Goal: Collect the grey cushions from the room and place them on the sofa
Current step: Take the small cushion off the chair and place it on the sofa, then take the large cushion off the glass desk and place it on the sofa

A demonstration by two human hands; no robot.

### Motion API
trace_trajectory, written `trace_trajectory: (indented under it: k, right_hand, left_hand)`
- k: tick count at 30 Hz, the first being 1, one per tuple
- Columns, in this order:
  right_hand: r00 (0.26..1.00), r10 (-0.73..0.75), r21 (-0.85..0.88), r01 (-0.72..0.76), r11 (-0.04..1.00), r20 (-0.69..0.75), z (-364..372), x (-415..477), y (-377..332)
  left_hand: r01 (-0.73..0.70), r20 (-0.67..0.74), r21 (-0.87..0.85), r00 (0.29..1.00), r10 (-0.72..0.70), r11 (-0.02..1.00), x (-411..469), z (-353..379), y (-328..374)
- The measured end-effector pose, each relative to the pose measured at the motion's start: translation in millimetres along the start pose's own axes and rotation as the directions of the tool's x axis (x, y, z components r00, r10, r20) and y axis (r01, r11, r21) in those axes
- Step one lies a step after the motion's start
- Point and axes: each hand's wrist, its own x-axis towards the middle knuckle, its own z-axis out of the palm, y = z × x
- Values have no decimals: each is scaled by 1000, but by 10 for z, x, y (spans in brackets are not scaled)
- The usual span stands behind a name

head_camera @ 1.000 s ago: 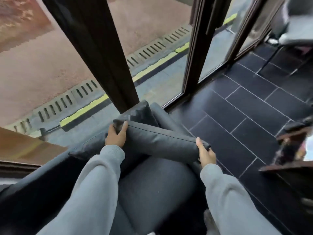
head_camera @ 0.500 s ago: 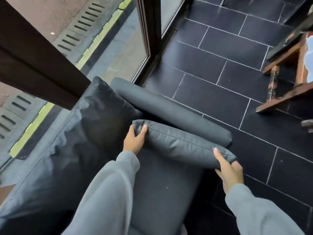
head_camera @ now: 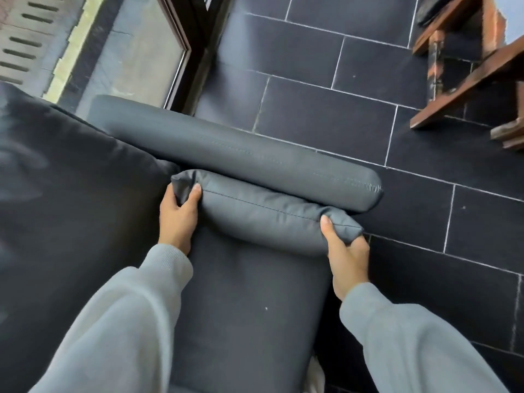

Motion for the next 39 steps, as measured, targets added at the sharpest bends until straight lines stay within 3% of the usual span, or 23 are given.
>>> trace_trajectory:
  k: [7, 11, 14, 18, 21, 24, 29, 34, 39]
  right_hand:
    - [999, -29, -138, 32, 990, 24, -65, 109, 15]
    - [993, -7, -239, 36, 970, 122, -233, 105, -135]
    - [982, -36, -319, 94, 943, 183, -434, -12, -326]
    - [932, -237, -427, 339, 838, 275, -917, -208, -647]
    - [892, -285, -582, 446, 680, 350, -1418, -336, -964]
    - [882, -320, -725, 468, 505, 346, -2044, -544, -1256]
    - [884, -380, -842, 410, 351, 272, -3484, -1060, -1681]
    - [889, -440, -885, 302, 355, 127, -5314, -1780, -1982]
    - [877, -469, -849, 169, 501, -102, -7215, -2415, -1953]
  left_hand:
    - [36, -13, 164, 999, -34, 986, 60, 112, -24]
    - [82, -182, 238, 983, -38, 968, -152, 276, 70]
    - [37, -230, 372, 972, 54, 927, -424, 342, 264]
    - [-176, 38, 630, 980, 196, 757, -901, 639, 763]
    - [-385, 292, 767, 922, 256, 514, -1401, 944, 1142]
    - [-547, 471, 785, 832, 293, 292, -2037, 1274, 1534]
    - [-664, 617, 744, 726, 303, 76, -3436, 1889, 2203]
    - [-758, 728, 651, 609, 314, -39, -5189, 2668, 2862]
    - [-871, 843, 475, 409, 350, -125, -6993, 3663, 3270]
